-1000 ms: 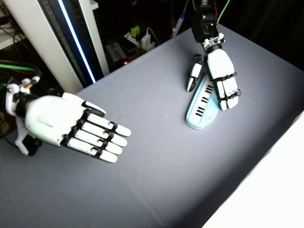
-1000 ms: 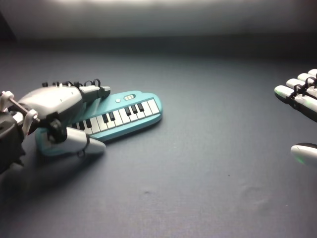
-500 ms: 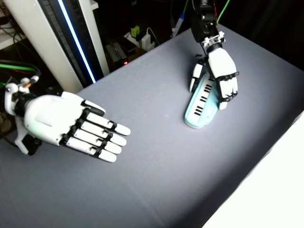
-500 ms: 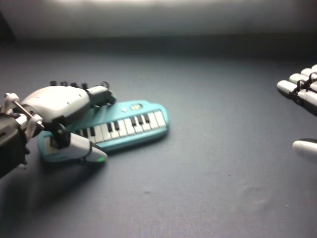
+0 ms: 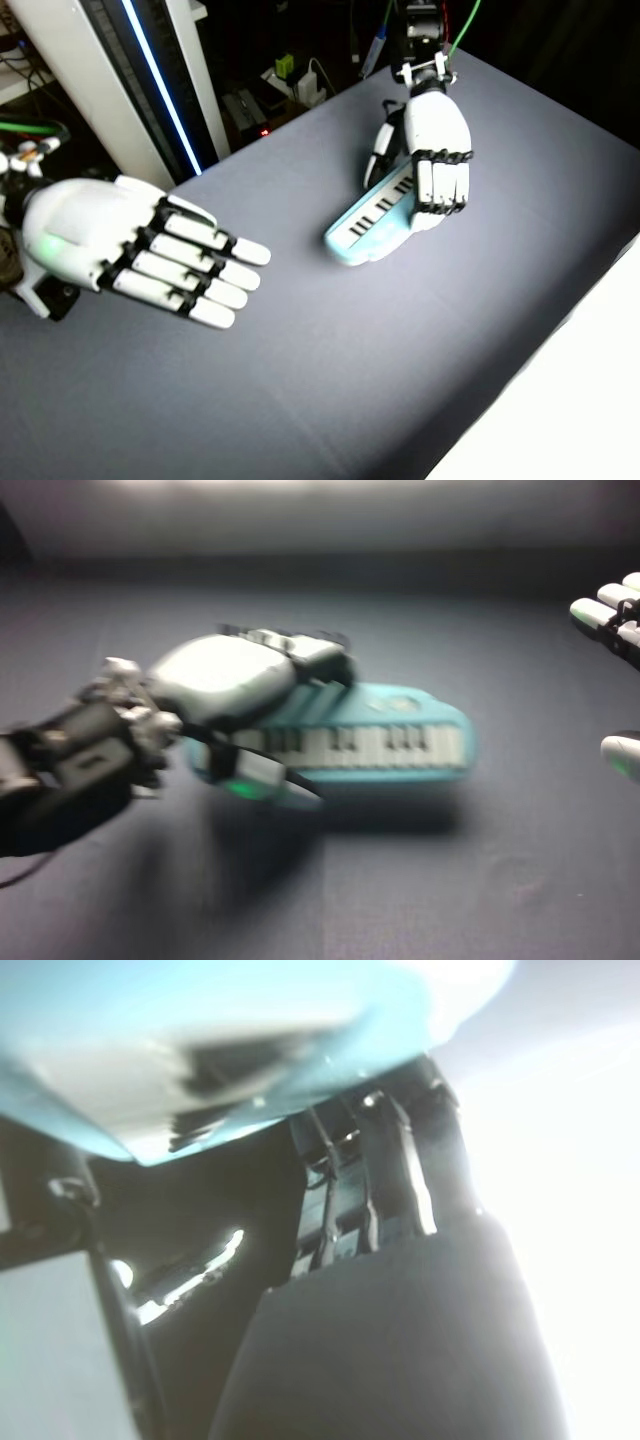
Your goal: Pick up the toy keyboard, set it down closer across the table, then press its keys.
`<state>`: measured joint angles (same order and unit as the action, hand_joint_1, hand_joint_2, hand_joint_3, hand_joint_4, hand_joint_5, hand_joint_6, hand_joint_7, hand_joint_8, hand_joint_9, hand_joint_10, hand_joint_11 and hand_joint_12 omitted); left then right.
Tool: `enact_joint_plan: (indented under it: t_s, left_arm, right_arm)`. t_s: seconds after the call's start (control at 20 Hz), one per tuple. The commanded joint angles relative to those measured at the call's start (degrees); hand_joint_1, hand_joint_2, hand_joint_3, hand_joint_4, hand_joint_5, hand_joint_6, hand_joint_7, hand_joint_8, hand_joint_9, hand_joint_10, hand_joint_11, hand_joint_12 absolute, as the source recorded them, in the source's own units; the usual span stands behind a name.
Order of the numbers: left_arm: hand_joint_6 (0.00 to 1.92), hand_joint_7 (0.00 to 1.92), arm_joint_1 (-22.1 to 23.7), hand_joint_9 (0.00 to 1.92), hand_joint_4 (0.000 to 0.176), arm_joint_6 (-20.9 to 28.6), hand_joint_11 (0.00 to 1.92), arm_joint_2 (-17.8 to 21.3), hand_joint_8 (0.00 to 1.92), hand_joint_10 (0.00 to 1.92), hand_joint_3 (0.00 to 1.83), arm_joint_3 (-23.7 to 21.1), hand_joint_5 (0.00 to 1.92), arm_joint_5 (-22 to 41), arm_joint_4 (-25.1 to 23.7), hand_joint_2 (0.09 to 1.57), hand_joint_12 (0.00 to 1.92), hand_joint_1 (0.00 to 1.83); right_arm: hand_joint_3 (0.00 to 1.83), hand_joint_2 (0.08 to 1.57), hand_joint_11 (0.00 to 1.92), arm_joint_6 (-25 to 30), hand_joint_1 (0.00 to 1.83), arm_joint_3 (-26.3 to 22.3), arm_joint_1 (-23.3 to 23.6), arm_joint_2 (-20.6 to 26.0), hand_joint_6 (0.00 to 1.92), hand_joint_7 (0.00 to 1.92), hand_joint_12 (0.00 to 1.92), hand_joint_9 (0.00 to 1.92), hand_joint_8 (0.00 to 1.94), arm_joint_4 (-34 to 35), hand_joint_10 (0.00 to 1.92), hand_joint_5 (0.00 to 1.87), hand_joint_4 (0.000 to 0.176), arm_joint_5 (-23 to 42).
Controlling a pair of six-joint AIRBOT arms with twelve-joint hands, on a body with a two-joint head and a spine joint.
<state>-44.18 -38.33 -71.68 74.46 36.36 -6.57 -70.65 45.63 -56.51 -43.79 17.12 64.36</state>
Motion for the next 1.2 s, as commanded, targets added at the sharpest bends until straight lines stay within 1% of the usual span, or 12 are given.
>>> enact_joint_plan:
  t_s: [0.0, 0.1, 0.25, 0.3, 0.35, 0.4, 0.45, 0.5, 0.6, 0.65, 0.95, 1.15]
  left_arm:
    - [1.32, 0.45, 1.49, 0.64, 0.000, 1.38, 0.50, -1.15, 1.58, 1.62, 0.02, 0.54, 0.26, 5.58, -0.81, 1.25, 1.69, 1.47]
    - [1.30, 0.41, 3.41, 0.57, 0.000, 2.44, 0.45, -4.41, 1.72, 1.73, 0.01, 1.85, 0.22, 2.96, -3.43, 1.32, 1.81, 1.44]
    - [1.21, 0.41, 5.35, 0.58, 0.000, 4.89, 0.49, -8.73, 1.72, 1.75, 0.00, 4.07, 0.28, -0.11, -6.42, 1.33, 1.77, 1.43]
    - [1.46, 0.44, 6.01, 0.60, 0.000, 5.89, 0.53, -10.23, 1.77, 1.79, 0.00, 4.90, 0.44, -1.19, -7.80, 1.35, 1.78, 1.30]
    - [1.08, 0.28, 6.85, 0.32, 0.000, 6.07, 0.40, -11.92, 1.23, 1.42, 0.00, 5.62, 0.27, -2.80, -9.00, 1.23, 1.62, 1.26]
    - [1.08, 0.28, 7.06, 0.32, 0.000, 6.07, 0.40, -12.45, 1.23, 1.42, 0.00, 5.83, 0.27, -3.28, -9.29, 1.23, 1.62, 1.26]
    - [0.80, 0.34, 7.29, 0.31, 0.000, 6.08, 0.23, -12.96, 0.60, 0.91, 0.00, 6.00, 0.25, -3.88, -9.69, 1.19, 1.37, 1.15]
    - [0.80, 0.34, 7.39, 0.31, 0.000, 6.08, 0.23, -13.16, 0.60, 0.91, 0.00, 6.02, 0.25, -4.24, -10.09, 1.19, 1.37, 1.15]
    - [0.16, 0.16, 7.39, 0.06, 0.017, 6.09, 0.01, -13.01, 0.07, 0.26, 0.00, 5.87, 0.12, -4.17, -10.14, 1.15, 1.11, 0.87]
    - [0.01, 0.01, 7.40, 0.00, 0.061, 6.10, 0.00, -12.63, 0.00, 0.01, 0.00, 5.68, 0.01, -4.11, -10.14, 1.08, 0.16, 0.71]
    - [0.00, 0.00, 7.03, 0.00, 0.126, 6.10, 0.00, -6.48, 0.00, 0.00, 0.00, 1.31, 0.00, 2.59, -10.37, 0.98, 0.00, 0.48]
    - [0.00, 0.00, 5.01, 0.00, 0.084, 4.93, 0.00, 2.04, 0.00, 0.00, 0.04, -2.47, 0.00, 9.31, -6.66, 1.11, 0.00, 0.39]
  right_arm:
    - [0.01, 1.40, 0.00, 0.33, 0.03, 0.00, 0.34, 0.45, 0.00, 0.00, 0.00, 0.00, 0.00, -0.60, 0.00, 0.00, 0.031, 7.63]
    - [0.00, 1.40, 0.00, 0.59, 0.00, 0.00, 0.35, 0.46, 0.00, 0.00, 0.00, 0.00, 0.00, -1.12, 0.00, 0.00, 0.051, 7.93]
    - [0.00, 1.40, 0.00, 0.90, 0.00, 0.02, 0.35, 0.50, 0.00, 0.00, 0.00, 0.00, 0.00, -1.61, 0.00, 0.00, 0.046, 8.16]
    - [0.00, 1.40, 0.00, 0.99, 0.00, 0.04, 0.35, 0.50, 0.00, 0.00, 0.00, 0.00, 0.00, -1.72, 0.00, 0.00, 0.044, 8.18]
    - [0.01, 1.41, 0.00, 1.03, 0.00, 0.08, 0.35, 0.50, 0.00, 0.00, 0.00, 0.00, 0.00, -1.88, 0.00, 0.00, 0.040, 8.18]
    - [0.01, 1.41, 0.00, 1.06, 0.00, 0.10, 0.35, 0.50, 0.00, 0.00, 0.00, 0.00, 0.00, -1.95, 0.00, 0.00, 0.040, 8.18]
    - [0.00, 1.41, 0.00, 1.12, 0.00, 0.11, 0.35, 0.50, 0.00, 0.00, 0.00, 0.00, 0.00, -2.00, 0.00, 0.00, 0.048, 8.18]
    - [0.00, 1.41, 0.00, 1.23, 0.00, 0.12, 0.35, 0.50, 0.00, 0.00, 0.00, 0.00, 0.00, -2.02, 0.00, 0.00, 0.048, 8.18]
    - [0.00, 1.40, 0.00, 1.40, 0.00, 0.12, 0.34, 0.50, 0.00, 0.00, 0.00, 0.00, 0.00, -2.06, 0.00, 0.00, 0.049, 8.18]
    - [0.00, 1.40, 0.00, 1.64, 0.00, 0.11, 0.27, 0.50, 0.00, 0.00, 0.00, 0.00, 0.00, -2.14, 0.00, 0.00, 0.035, 8.18]
    - [0.00, 1.40, 0.00, 2.93, 0.00, -0.32, -0.01, 0.52, 0.00, 0.00, 0.00, 0.00, 0.00, -3.08, 0.00, 0.00, 0.044, 8.19]
    - [0.01, 1.42, 0.00, 4.61, 0.02, -0.44, -1.31, 0.46, 0.00, 0.00, 0.00, 0.00, 0.00, -5.00, 0.00, 0.00, 0.041, 6.86]
